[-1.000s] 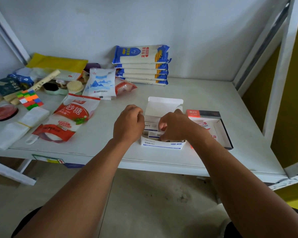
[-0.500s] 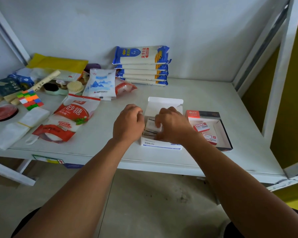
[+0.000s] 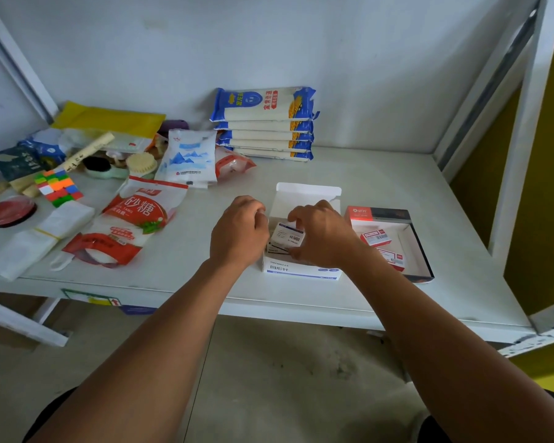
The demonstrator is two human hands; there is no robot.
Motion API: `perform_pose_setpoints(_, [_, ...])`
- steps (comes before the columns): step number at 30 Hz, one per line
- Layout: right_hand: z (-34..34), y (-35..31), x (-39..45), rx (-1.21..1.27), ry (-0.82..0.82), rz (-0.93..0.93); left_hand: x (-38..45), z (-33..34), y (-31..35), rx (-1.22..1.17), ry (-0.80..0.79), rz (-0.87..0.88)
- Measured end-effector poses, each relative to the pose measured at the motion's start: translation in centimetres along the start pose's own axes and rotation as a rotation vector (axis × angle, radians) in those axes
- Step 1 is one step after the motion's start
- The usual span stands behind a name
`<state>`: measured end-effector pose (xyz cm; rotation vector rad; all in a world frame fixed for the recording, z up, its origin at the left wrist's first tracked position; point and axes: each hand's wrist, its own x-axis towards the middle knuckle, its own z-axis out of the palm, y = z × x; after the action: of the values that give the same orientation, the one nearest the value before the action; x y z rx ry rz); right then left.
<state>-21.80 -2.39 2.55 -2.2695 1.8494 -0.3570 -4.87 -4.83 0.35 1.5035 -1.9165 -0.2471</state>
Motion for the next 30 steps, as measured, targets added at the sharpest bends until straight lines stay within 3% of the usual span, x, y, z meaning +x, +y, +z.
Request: perform_pose_setpoints(30, [-1.6,-0.7,-0.2,0.182,-0.112,0.09,0.1,0.0,-0.4,-0.01,-0.013,0.015])
